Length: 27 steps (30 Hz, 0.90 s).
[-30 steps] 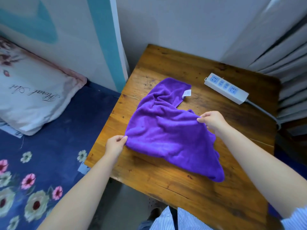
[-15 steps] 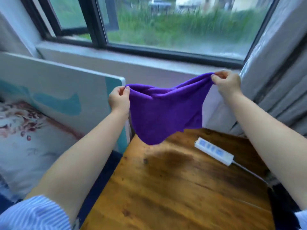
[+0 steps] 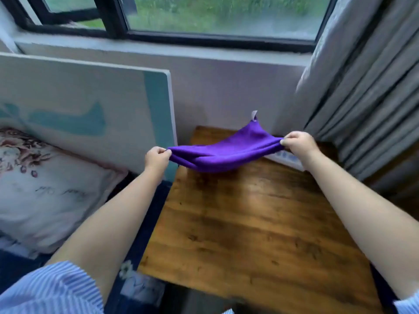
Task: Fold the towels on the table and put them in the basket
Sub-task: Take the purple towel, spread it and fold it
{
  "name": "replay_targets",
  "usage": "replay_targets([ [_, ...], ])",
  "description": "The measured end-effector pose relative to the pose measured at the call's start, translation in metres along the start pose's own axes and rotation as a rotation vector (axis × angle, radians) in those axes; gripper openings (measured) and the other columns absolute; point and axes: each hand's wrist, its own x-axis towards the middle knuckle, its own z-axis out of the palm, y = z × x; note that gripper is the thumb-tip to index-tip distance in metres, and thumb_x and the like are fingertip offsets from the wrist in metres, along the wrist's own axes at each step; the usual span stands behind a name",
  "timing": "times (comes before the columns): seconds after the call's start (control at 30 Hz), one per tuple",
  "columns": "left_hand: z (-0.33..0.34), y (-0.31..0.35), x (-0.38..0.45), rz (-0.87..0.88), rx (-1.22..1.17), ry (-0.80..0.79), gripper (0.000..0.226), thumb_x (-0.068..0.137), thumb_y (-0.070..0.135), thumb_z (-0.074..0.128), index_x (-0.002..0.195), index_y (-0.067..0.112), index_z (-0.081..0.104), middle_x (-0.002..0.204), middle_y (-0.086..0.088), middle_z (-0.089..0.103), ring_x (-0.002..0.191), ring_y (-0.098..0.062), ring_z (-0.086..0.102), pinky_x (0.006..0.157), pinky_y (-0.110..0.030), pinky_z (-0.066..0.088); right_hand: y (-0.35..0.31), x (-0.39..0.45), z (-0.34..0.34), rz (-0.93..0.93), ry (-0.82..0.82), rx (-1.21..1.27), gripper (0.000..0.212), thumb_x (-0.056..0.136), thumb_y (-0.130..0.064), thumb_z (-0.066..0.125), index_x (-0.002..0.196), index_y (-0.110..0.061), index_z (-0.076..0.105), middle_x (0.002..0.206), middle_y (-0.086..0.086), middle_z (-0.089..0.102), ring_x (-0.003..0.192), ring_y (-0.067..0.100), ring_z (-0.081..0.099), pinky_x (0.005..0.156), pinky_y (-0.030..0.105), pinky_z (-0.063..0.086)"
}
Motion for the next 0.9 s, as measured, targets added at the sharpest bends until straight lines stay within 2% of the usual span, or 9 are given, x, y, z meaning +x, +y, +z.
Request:
replay_targets([
  [0.07,-0.001,-0.037,-0.014,-0.054,0.157,-0.086,0.019,0.090,0.010,0.050,0.072,0.010,0.055,0.074,-0.009,0.057,0.077,-0.030,0.052,0.061,-0.030,0.041,0.032,-0.032,0.022,0.076,-0.044,-0.099,0.021,0.082,0.002,0.055,0.064,-0.008,0.055,0.055,0.002,0.044,0.060,0.019,0.042,0.050,0.017,0.030],
  [0.13,-0.003,-0.081,-0.032,-0.100,0.335,-0.176,0.016,0.088,0.009,0.051,0.088,0.001,0.064,0.098,-0.022,0.066,0.098,-0.036,0.059,0.080,-0.036,0.047,0.069,-0.069,0.046,0.178,-0.109,-0.215,0.014,0.084,0.000,0.052,0.072,-0.007,0.057,0.061,0.012,0.050,0.074,0.024,0.047,0.056,0.026,0.032],
  [0.23,-0.007,-0.133,-0.056,-0.126,0.575,-0.352,0.023,0.088,0.010,0.050,0.101,-0.005,0.063,0.112,-0.025,0.063,0.107,-0.037,0.058,0.086,-0.036,0.046,0.121,-0.121,0.072,0.357,-0.174,-0.345,0.017,0.086,-0.002,0.050,0.080,0.002,0.065,0.093,0.030,0.061,0.094,0.033,0.056,0.071,0.027,0.033],
  [0.3,-0.009,-0.159,-0.071,-0.154,0.733,-0.447,0.029,0.089,0.011,0.049,0.110,-0.005,0.061,0.118,-0.022,0.061,0.111,-0.035,0.056,0.088,-0.034,0.045,0.148,-0.150,0.082,0.455,-0.187,-0.375,0.018,0.086,-0.003,0.050,0.085,0.006,0.065,0.101,0.029,0.063,0.101,0.036,0.058,0.072,0.028,0.034],
  [0.4,-0.018,-0.188,-0.088,-0.205,0.907,-0.571,0.030,0.085,0.012,0.051,0.111,-0.001,0.060,0.119,-0.018,0.061,0.111,-0.034,0.056,0.085,-0.031,0.045,0.176,-0.186,0.092,0.556,-0.217,-0.426,0.029,0.085,-0.002,0.048,0.056,-0.009,0.048,0.086,0.019,0.056,0.087,0.030,0.053,0.069,0.025,0.031],
  [0.57,-0.027,-0.216,-0.102,-0.194,1.066,-0.746,0.019,0.084,0.011,0.046,0.097,0.006,0.059,0.110,-0.015,0.062,0.101,-0.033,0.058,0.073,-0.031,0.041,0.194,-0.216,0.097,0.649,-0.269,-0.527,0.029,0.083,-0.006,0.047,0.056,-0.014,0.039,0.086,0.012,0.052,0.082,0.025,0.047,0.062,0.026,0.032],
  [0.67,-0.028,-0.226,-0.106,-0.232,1.118,-0.799,0.021,0.086,0.011,0.044,0.102,0.007,0.056,0.100,-0.010,0.055,0.096,-0.029,0.055,0.075,-0.030,0.040,0.196,-0.225,0.098,0.671,-0.306,-0.579,0.019,0.084,-0.006,0.045,0.066,-0.010,0.046,0.095,0.017,0.058,0.090,0.030,0.053,0.063,0.026,0.034],
  [0.77,-0.026,-0.231,-0.107,-0.232,1.197,-0.891,0.023,0.089,0.012,0.041,0.107,0.008,0.055,0.109,-0.010,0.056,0.106,-0.028,0.055,0.087,-0.031,0.043,0.199,-0.225,0.100,0.676,-0.345,-0.647,0.017,0.086,-0.004,0.042,0.095,-0.005,0.057,0.120,0.020,0.059,0.112,0.032,0.054,0.081,0.029,0.041],
  [0.9,-0.012,-0.221,-0.083,-0.173,1.248,-0.864,0.026,0.088,0.011,0.038,0.107,0.011,0.056,0.115,-0.007,0.058,0.111,-0.027,0.056,0.085,-0.031,0.044,0.189,-0.197,0.104,0.625,-0.307,-0.614,0.021,0.086,-0.003,0.042,0.097,-0.003,0.060,0.119,0.020,0.060,0.111,0.032,0.055,0.087,0.030,0.043],
])
